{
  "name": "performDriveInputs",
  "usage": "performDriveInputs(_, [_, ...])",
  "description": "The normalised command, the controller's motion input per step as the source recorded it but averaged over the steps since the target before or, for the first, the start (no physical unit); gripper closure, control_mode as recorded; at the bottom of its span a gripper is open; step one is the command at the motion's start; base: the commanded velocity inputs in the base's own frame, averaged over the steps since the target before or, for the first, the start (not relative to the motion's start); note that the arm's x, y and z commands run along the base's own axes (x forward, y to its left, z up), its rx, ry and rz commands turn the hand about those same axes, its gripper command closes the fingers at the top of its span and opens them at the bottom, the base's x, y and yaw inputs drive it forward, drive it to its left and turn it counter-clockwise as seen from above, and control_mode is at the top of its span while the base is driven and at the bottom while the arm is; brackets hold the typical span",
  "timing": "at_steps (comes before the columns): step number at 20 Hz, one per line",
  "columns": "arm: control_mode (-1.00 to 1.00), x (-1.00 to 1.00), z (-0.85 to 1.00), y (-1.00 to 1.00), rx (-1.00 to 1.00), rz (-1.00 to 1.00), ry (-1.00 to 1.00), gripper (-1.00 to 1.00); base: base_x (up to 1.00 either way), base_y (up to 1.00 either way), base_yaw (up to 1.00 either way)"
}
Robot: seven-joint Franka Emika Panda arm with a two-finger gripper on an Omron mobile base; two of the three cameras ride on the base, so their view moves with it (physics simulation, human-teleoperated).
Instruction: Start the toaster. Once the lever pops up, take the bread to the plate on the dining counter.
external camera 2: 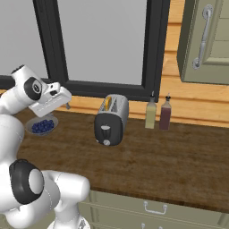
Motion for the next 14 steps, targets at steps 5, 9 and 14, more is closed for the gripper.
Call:
performDriveInputs(5, [-1.0,0.64,0.17,-0.82,0.46,0.0,0.0,-1.0,0.0,0.0,0.0])
performDriveInputs(9, [-1.0,0.9,0.59,-1.0,0.47,0.0,0.05,-1.0,0.0,0.0,0.0])
performDriveInputs(14, [-1.0,0.19,0.11,-0.57,0.04,0.02,0.02,-1.0,0.0,0.0,0.0])
